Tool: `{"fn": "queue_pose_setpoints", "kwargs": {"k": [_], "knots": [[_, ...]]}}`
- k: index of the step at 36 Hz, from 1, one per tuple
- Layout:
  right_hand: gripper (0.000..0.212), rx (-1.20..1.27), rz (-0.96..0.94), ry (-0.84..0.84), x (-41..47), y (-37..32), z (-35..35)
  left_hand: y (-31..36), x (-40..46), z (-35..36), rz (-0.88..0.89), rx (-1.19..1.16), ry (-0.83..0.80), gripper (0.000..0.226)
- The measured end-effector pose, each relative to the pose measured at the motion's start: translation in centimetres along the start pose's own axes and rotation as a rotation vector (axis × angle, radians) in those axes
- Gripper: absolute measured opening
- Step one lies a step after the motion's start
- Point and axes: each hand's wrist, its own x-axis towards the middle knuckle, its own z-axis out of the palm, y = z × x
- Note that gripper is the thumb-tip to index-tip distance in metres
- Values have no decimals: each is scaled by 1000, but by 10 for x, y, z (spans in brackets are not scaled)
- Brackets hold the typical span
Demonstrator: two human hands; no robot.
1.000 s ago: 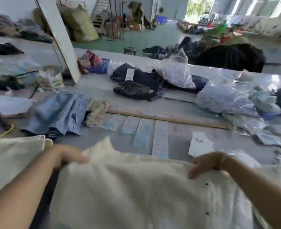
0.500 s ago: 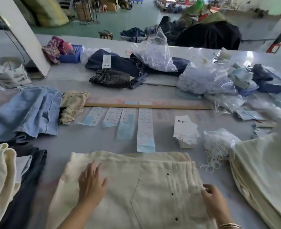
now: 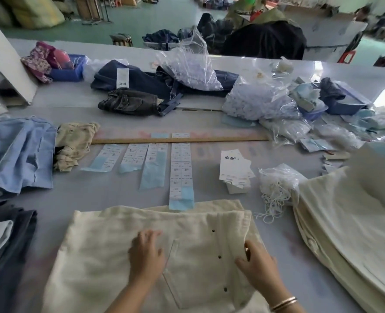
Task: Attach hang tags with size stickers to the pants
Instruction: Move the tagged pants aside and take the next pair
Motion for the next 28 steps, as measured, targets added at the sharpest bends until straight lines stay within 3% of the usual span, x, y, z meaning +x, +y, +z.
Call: {"fn": "queue_pose_setpoints", "kwargs": {"k": [2, 5, 7, 9, 11, 13, 15, 18, 22, 25, 28], "knots": [[17, -17, -118, 38, -14, -16, 0, 34, -11, -1, -28, -378, -121, 8], [26, -151, -301, 125, -35, -37, 3, 80, -26, 4, -184, -767, -565, 34], [54, -167, -395, 191, -45, -48, 7, 98, -32, 12, -177, -816, -644, 46], [63, -175, -473, 220, -49, -53, 12, 103, -34, 16, -183, -748, -536, 44], [39, -117, -595, 209, -51, -52, 13, 99, -30, 21, -228, -693, -417, 27], [18, -35, -666, 186, -53, -47, 10, 92, -31, 23, -239, -682, -355, 26], [13, 172, -635, 216, -56, -43, 1, 87, -35, 21, -238, -698, -314, 26], [19, 369, -519, 349, -58, -42, -12, 81, -40, 19, -236, -730, -265, 23], [32, 260, -343, 513, -56, -46, -25, 83, -49, 13, -164, -709, -214, 19], [38, 161, -239, 472, -55, -47, -35, 89, -52, 7, -69, -615, -142, 21], [54, 22, -199, 307, -54, -42, -42, 95, -55, 1, -37, -564, -104, 19]]}}
